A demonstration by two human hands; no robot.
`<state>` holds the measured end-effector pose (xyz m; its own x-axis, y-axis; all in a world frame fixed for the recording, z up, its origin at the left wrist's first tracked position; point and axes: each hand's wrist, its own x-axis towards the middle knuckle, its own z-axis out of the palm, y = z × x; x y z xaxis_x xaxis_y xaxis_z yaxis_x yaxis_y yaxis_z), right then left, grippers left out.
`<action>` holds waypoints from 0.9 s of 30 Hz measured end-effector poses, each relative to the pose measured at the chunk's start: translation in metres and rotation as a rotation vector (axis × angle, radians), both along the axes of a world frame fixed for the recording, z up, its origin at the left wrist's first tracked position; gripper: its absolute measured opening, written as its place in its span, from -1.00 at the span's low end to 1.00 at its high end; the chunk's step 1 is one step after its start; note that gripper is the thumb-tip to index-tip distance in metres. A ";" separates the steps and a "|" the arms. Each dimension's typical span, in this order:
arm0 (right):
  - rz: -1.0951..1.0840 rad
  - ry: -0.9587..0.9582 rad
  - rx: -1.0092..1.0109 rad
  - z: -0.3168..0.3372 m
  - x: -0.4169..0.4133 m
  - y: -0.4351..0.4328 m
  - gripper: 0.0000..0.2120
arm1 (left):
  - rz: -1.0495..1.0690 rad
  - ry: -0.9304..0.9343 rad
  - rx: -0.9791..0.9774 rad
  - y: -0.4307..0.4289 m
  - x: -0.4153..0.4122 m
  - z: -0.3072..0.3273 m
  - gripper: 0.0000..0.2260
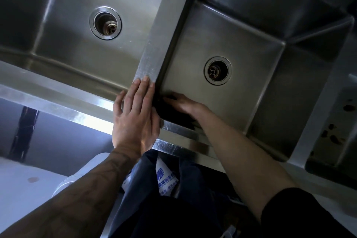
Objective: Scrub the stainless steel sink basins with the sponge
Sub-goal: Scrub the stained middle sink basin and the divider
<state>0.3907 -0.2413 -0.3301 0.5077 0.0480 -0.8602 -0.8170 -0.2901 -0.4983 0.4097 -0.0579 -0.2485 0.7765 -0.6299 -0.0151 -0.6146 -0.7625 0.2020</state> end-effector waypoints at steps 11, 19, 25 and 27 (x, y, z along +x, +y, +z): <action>-0.098 -0.275 -0.047 0.083 -0.014 0.017 -0.80 | -0.005 -0.020 -0.029 0.000 0.000 -0.002 -0.41; 0.008 0.011 -0.201 0.067 -0.127 -0.076 -0.80 | 0.008 -0.009 -0.036 0.002 0.000 -0.006 -0.36; 0.059 0.254 -0.335 0.056 -0.199 -0.135 -0.77 | 0.026 -0.010 -0.030 -0.001 -0.001 -0.003 -0.36; 0.056 0.276 -0.339 0.046 -0.189 -0.130 -0.75 | 0.022 -0.009 -0.022 -0.001 0.000 -0.002 -0.37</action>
